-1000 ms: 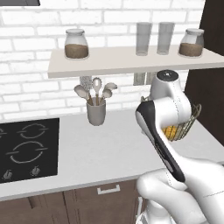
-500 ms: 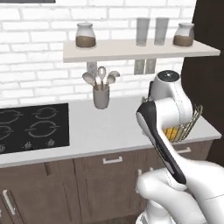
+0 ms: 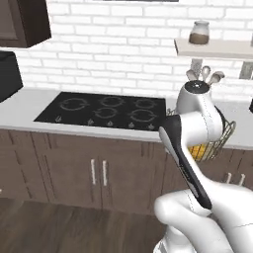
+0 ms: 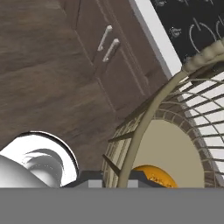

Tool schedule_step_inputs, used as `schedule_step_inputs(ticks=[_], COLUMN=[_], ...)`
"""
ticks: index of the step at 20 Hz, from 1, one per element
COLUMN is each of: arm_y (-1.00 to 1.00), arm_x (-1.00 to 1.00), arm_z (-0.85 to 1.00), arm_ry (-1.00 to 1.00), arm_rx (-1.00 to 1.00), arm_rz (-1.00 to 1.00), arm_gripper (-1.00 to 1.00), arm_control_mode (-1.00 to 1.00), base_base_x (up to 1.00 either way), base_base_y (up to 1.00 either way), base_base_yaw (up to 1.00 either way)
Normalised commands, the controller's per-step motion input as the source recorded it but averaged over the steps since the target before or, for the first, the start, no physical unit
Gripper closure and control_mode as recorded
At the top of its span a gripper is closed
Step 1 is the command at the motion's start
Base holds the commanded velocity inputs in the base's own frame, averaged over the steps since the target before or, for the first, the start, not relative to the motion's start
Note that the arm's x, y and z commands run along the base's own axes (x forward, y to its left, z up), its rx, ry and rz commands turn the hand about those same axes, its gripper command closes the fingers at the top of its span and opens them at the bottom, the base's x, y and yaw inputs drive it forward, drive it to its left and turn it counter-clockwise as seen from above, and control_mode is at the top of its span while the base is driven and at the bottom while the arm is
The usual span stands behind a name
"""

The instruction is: Open the cabinet, pick up the bread from the cabinet and place it in the basket. Then move the basket to the dining counter.

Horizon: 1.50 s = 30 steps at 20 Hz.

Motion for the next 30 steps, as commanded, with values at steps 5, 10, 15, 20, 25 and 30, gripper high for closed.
schedule_step_inputs(ticks=[5, 10, 15, 20, 25, 30], arm_y=[0.0, 0.0, 0.0, 0.0, 0.0, 0.0], arm_x=[0.0, 0.0, 0.0, 0.0, 0.0, 0.0], arm_z=[0.0, 0.0, 0.0, 0.0, 0.0, 0.0], arm_ry=[0.0, 0.0, 0.0, 0.0, 0.0, 0.0], arm_rx=[0.0, 0.0, 0.0, 0.0, 0.0, 0.0], arm_rz=[0.0, 0.0, 0.0, 0.0, 0.0, 0.0], arm_gripper=[1.0, 1.0, 1.0, 1.0, 1.0, 1.0], arm_control_mode=[1.0, 1.0, 1.0, 1.0, 1.0, 1.0], base_base_x=[-0.09, 0.08, 0.02, -0.3, -0.36, -0.32], base_base_y=[0.66, 0.12, -0.01, -0.01, 0.0, 0.0], base_base_yaw=[0.92, 0.91, 0.98, 1.0, 1.0, 0.98])
